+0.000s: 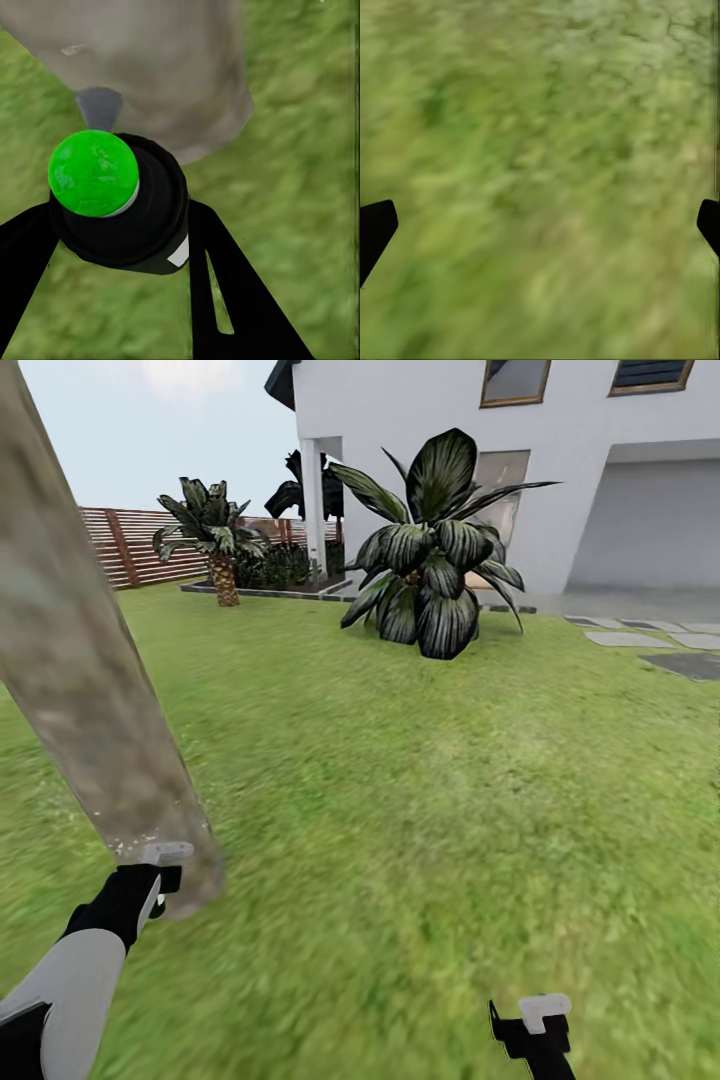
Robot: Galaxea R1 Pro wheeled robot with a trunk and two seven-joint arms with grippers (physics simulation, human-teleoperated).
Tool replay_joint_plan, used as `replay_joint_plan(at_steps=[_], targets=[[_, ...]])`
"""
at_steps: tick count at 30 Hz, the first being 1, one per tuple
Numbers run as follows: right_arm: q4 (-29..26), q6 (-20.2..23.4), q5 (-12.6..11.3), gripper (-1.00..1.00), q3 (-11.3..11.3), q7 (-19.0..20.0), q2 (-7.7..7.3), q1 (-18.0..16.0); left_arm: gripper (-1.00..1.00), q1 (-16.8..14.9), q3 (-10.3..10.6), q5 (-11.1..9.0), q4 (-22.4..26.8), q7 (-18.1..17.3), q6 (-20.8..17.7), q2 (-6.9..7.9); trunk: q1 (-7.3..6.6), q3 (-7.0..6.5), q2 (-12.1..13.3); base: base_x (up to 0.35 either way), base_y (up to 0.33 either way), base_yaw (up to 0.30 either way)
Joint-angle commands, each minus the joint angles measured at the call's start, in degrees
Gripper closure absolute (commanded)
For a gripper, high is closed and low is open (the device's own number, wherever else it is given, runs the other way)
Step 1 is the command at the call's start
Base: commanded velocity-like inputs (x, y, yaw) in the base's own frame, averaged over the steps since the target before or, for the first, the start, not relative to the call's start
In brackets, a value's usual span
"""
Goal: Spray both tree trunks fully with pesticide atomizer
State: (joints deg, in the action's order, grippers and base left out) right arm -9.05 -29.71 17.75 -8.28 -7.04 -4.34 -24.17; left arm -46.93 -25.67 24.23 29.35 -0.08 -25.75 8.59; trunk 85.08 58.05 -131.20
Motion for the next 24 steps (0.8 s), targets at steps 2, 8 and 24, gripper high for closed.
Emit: replay_joint_plan(at_steps=[2,8,24], targets=[[0.0,0.0,0.0,-1.0,0.0,0.0,-0.03,0.0,1.0,0.0,0.0,0.0,0.0,0.0,0.0,0.0,0.0,0.0,0.0,0.086,-0.267,0.0],[0.0,0.0,0.0,-1.0,0.0,0.0,0.09,0.0,1.0,0.0,0.0,0.0,0.1,0.0,0.0,0.02,0.0,0.0,0.0,0.084,-0.268,0.08],[0.1,0.0,0.1,-1.0,0.0,0.0,0.12,0.0,1.0,0.0,-0.1,0.1,0.1,0.0,0.0,0.37,0.0,0.0,0.0,0.086,-0.268,0.276]])
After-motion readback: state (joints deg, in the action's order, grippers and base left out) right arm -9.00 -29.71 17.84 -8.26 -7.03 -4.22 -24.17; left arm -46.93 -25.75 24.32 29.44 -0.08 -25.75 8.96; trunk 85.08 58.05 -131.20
